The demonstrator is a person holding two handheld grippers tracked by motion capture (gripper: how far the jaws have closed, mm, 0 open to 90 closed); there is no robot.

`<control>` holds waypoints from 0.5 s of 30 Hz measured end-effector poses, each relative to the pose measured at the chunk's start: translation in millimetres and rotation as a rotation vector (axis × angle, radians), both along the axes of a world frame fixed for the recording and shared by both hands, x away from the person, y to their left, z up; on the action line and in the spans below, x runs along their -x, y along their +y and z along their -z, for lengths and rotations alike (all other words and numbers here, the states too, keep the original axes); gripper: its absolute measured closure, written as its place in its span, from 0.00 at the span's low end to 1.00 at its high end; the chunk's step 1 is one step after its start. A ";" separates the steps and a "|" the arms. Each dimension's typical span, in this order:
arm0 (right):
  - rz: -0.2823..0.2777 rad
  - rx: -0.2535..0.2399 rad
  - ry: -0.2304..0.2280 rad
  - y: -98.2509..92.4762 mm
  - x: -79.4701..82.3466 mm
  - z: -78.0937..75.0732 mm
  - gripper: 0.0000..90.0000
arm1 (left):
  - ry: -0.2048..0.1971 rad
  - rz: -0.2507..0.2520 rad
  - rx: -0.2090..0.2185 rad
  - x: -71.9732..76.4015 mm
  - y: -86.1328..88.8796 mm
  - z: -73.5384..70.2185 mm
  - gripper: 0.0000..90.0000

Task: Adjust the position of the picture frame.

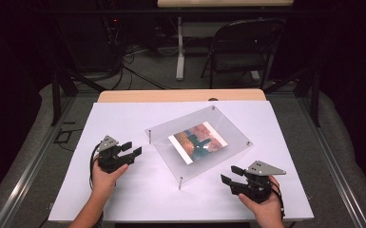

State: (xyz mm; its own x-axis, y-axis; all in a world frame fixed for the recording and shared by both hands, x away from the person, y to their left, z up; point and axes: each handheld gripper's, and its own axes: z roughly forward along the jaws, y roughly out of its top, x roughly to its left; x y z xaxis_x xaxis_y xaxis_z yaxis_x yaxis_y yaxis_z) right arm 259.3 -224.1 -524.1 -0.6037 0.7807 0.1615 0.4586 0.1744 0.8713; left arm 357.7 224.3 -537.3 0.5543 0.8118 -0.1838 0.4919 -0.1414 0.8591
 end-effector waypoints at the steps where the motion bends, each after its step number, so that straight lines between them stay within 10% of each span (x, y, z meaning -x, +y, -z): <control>1: 0.002 0.000 0.000 0.0 0.1 -0.1 0.50 | -0.004 0.004 -0.010 -2.1 -1.2 1.0 0.50; 15: 0.002 0.001 0.003 -1.3 0.3 -0.2 0.51 | -0.003 0.024 -0.147 -40.5 -33.3 13.8 0.61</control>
